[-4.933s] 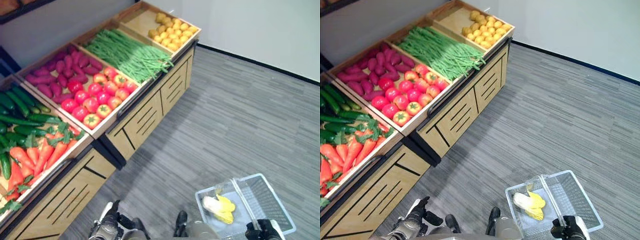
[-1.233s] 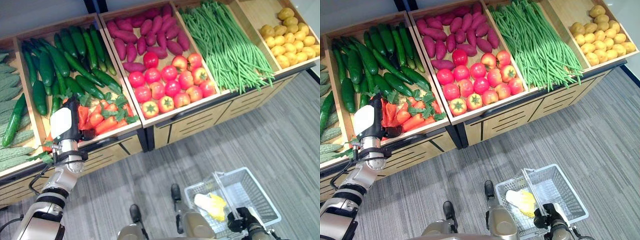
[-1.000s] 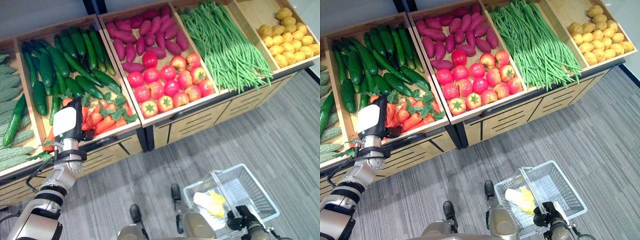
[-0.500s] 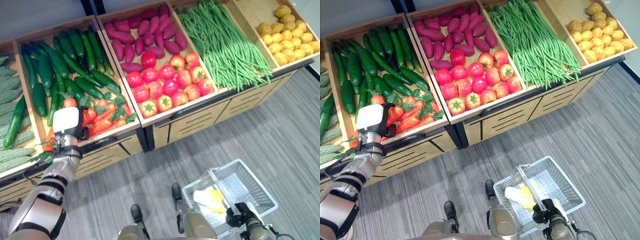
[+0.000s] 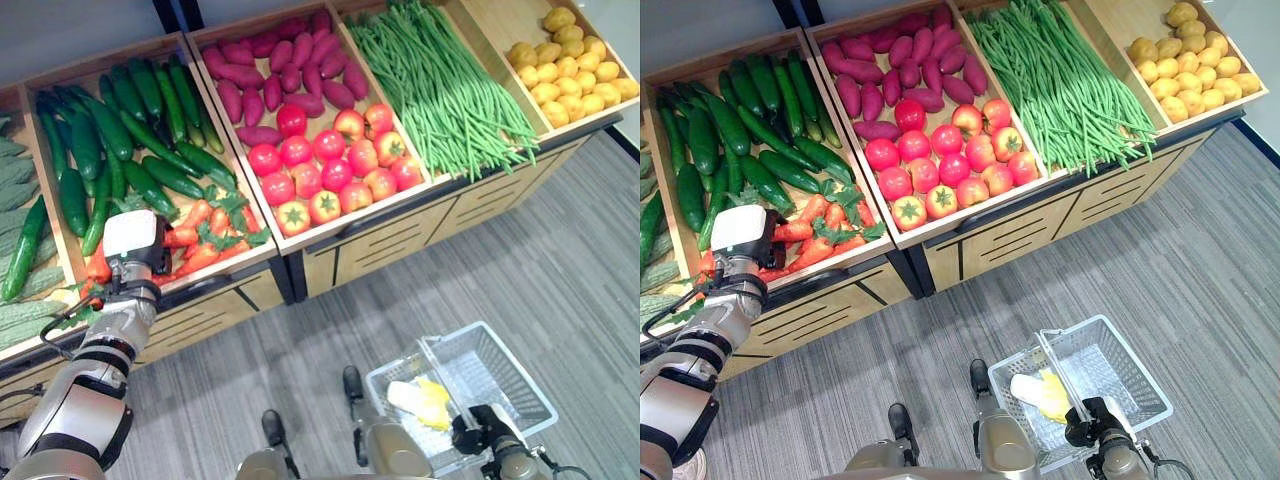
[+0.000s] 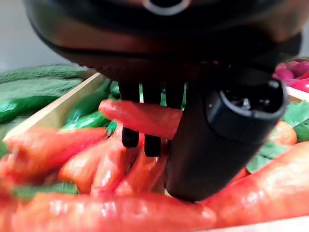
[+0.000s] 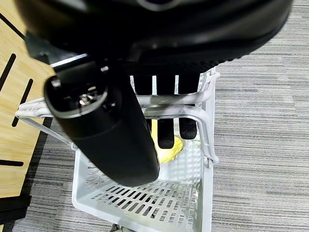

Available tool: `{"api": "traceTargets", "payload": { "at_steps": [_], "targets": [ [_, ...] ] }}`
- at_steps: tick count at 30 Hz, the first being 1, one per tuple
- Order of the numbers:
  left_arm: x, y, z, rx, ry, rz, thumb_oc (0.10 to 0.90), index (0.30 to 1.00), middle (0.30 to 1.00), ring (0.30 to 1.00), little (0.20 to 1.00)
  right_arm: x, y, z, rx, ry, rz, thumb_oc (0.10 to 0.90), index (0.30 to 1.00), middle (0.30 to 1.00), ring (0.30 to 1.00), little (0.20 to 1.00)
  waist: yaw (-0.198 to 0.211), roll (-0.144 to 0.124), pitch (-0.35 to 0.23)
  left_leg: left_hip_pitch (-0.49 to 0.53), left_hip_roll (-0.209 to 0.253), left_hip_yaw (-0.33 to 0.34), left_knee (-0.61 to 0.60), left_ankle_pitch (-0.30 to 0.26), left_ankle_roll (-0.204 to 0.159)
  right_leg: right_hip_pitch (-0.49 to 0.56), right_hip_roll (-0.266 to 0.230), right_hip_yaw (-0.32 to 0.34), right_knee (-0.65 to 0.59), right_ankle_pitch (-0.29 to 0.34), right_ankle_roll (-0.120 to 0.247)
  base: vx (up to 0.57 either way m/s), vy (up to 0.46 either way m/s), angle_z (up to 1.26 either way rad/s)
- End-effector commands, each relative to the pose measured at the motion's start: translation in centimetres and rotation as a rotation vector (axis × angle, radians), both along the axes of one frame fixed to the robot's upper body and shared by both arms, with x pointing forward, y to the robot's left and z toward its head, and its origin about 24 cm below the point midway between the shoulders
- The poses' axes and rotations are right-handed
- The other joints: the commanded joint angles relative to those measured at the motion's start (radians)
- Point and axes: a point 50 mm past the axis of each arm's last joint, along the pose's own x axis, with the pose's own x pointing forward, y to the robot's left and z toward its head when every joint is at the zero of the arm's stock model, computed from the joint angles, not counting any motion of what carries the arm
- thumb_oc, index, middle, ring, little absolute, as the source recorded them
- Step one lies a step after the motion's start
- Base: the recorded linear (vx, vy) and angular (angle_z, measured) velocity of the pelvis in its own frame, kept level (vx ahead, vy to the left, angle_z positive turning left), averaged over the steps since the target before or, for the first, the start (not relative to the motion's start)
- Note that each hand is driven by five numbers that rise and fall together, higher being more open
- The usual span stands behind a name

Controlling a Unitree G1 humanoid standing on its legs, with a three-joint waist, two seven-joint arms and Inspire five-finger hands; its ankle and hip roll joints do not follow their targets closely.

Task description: Get the vegetables into the basket

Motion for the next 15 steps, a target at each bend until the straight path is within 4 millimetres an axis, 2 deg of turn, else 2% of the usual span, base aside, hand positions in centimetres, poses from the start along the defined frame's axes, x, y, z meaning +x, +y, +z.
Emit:
{"api": "traceTargets", "payload": {
  "at_steps": [1, 2, 4, 7, 10, 15],
  "targets": [
    [0.3, 0.9, 5.3, -0.109, -0.436, 0.074, 0.4, 0.3, 0.3, 0.3, 0.3, -0.8, -0.3, 0.0, -0.021, 0.01, 0.028, 0.4, 0.3, 0.3, 0.3, 0.3, -0.001, -0.033, -0.026, 0.04, 0.004, -0.068, 0.001, -0.028, -0.043, -0.033, -0.07, 0.038, 0.079, -0.032, 0.105, 0.0, 0.0, 0.0],
    [0.0, 0.8, 6.6, -0.203, -0.584, 0.084, 0.4, 0.3, 0.3, 0.3, 0.3, -0.9, -0.1, -0.1, -0.016, 0.012, 0.028, 0.4, 0.3, 0.3, 0.3, 0.3, -0.001, -0.038, -0.031, 0.045, 0.004, -0.066, 0.001, -0.031, -0.045, -0.031, -0.069, 0.04, 0.078, -0.034, 0.105, 0.03, -0.011, -0.01],
    [-0.5, 0.6, 8.1, -0.28, -0.744, 0.074, 0.4, 0.3, 0.3, 0.3, 0.3, -1.0, -0.2, -0.1, -0.021, 0.007, 0.028, 0.4, 0.3, 0.3, 0.3, 0.3, 0.0, -0.041, -0.037, 0.049, 0.006, -0.064, 0.001, -0.034, -0.046, -0.026, -0.069, 0.042, 0.076, -0.036, 0.105, 0.0, 0.0, 0.0],
    [-1.1, 0.4, 8.7, -0.361, -0.832, 0.064, 0.4, 0.3, 0.3, 0.3, 0.3, -0.9, -0.3, 0.0, -0.028, 0.004, 0.029, 0.4, 0.3, 0.3, 0.3, 0.3, 0.0, -0.039, -0.043, 0.054, 0.006, -0.064, 0.001, -0.036, -0.047, -0.021, -0.07, 0.042, 0.075, -0.038, 0.105, 0.0, 0.0, 0.0],
    [-1.9, -1.4, 9.9, -0.618, -1.041, -0.027, 0.4, 0.3, 0.3, 0.3, 0.3, -0.6, -0.5, 0.3, -0.035, -0.02, 0.022, 0.4, 0.3, 0.3, 0.3, 0.3, -0.001, -0.037, -0.051, 0.062, 0.004, -0.07, 0.001, -0.039, -0.046, -0.009, -0.071, 0.04, 0.074, -0.039, 0.106, 0.0, 0.0, 0.0],
    [-2.7, -3.2, 8.8, -0.895, -1.031, -0.213, 0.4, 0.3, 0.3, 0.3, 0.3, -0.7, -0.9, 0.4, -0.034, -0.026, 0.002, 0.4, 0.3, 0.3, 0.3, 0.3, 0.001, -0.033, -0.056, 0.065, 0.0, -0.075, 0.001, -0.039, -0.043, 0.003, -0.078, 0.037, 0.071, -0.036, 0.107, 0.0, 0.0, 0.0]
  ]
}}
